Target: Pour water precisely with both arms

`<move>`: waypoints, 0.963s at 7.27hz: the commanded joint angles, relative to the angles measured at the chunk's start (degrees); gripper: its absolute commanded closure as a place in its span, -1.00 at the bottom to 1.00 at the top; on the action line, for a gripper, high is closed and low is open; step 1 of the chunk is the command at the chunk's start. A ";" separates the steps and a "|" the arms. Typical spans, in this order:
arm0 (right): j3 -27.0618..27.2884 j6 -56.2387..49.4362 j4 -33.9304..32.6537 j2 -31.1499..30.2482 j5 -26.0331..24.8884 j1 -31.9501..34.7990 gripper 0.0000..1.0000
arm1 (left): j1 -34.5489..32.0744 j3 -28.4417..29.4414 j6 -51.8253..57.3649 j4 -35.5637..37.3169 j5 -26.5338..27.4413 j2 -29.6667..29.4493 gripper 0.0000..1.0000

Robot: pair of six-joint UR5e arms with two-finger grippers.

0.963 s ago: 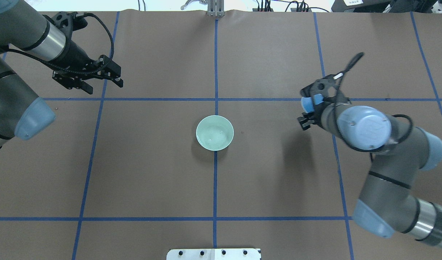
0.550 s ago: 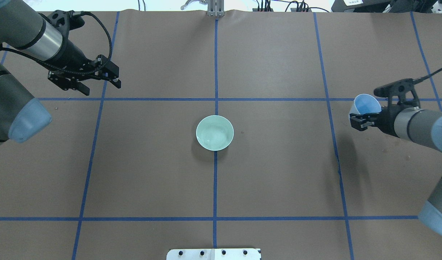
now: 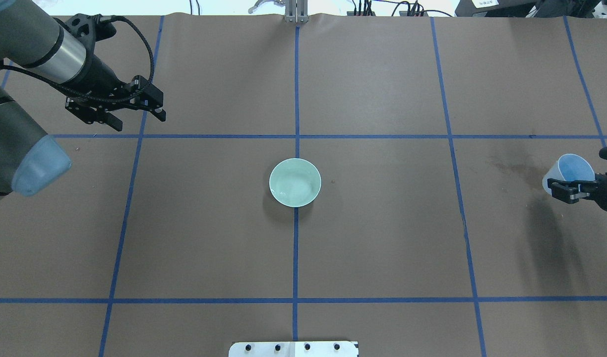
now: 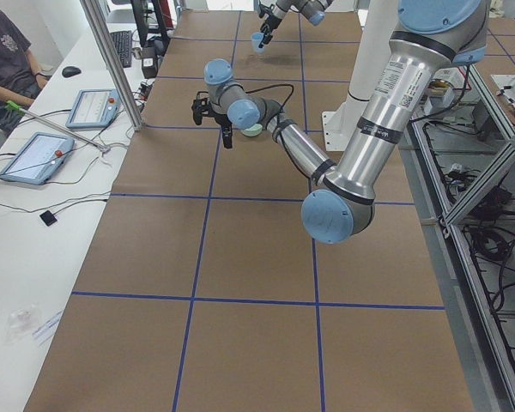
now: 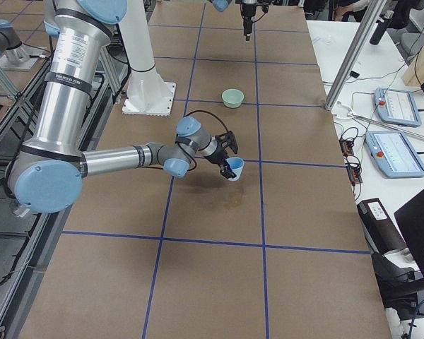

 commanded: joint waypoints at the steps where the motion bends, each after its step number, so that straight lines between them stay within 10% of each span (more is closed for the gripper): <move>1: -4.94 10.89 5.20 0.82 0.86 0.28 0.88 | 0.10 -0.05 0.02 0.01 0.02 0.00 -1.00; 7: -6.99 12.02 4.63 3.21 1.73 -0.16 0.69 | 0.01 -0.13 0.02 0.01 0.02 0.00 -1.00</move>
